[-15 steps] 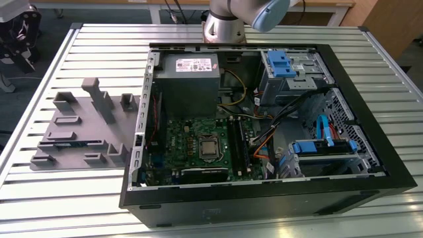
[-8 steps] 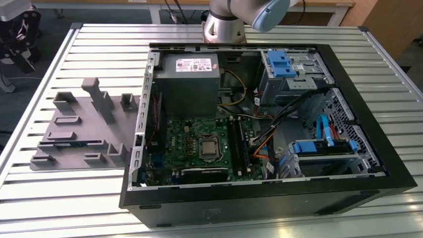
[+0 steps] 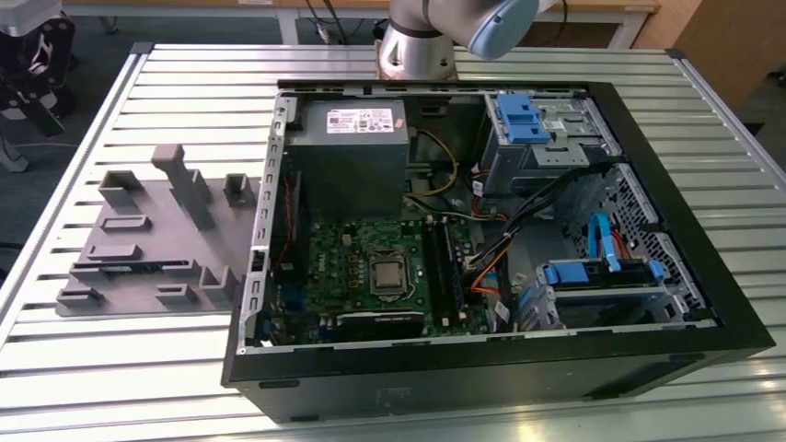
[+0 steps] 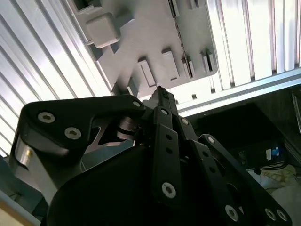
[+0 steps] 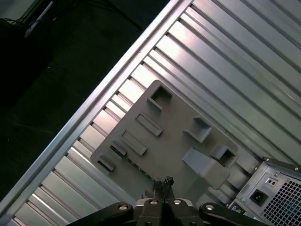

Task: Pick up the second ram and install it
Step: 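Pick up the second ram and move it above second insertion slot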

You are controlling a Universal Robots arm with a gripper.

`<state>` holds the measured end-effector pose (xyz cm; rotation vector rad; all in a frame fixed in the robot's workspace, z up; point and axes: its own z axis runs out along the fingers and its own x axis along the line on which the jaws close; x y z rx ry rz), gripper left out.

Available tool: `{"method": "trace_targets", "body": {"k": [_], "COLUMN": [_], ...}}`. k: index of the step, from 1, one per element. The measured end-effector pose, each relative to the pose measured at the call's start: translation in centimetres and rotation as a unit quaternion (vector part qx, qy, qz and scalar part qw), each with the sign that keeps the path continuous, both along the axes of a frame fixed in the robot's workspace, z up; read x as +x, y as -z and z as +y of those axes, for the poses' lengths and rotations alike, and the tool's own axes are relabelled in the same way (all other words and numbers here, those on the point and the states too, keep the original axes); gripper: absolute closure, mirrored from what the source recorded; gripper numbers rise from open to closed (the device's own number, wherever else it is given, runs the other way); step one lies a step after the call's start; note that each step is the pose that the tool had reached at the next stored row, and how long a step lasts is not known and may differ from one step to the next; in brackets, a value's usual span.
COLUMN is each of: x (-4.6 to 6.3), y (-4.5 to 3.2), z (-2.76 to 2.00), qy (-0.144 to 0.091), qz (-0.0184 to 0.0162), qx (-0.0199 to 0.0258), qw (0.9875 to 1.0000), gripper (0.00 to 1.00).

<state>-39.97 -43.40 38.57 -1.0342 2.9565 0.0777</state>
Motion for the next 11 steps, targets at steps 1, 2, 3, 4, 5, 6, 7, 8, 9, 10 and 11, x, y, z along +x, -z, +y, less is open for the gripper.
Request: {"method": "trace_targets", "body": {"k": [1, 2, 3, 4, 5, 6, 7, 8, 9, 10, 11], "x": [0.0, 0.0, -0.01, -0.01, -0.02, -0.02, -0.02, -0.02, -0.03, -0.04, -0.04], "y": [0.0, 0.0, 0.0, 0.0, 0.0, 0.0, 0.0, 0.0, 0.0, 0.0, 0.0], "z": [0.0, -0.01, -0.01, -0.01, -0.01, -0.01, -0.01, -0.01, -0.02, -0.02, -0.02], "qy": [-0.003, -0.006, -0.009, -0.013, -0.016, -0.019, -0.023, -0.027, -0.031, -0.035, -0.039], "qz": [0.0, 0.0, 0.0, 0.0, 0.0, 0.0, 0.0, 0.0, 0.0, 0.0, 0.0], "qx": [0.0, 0.0, 0.0, 0.0, 0.0, 0.0, 0.0, 0.0, 0.0, 0.0, 0.0], "qw": [1.0, 1.0, 1.0, 0.9999, 0.9999, 0.9998, 0.9997, 0.9996, 0.9995, 0.9994, 0.9992], "gripper": [0.89, 0.89, 0.89, 0.89, 0.89, 0.89, 0.89, 0.89, 0.89, 0.89, 0.89]}}
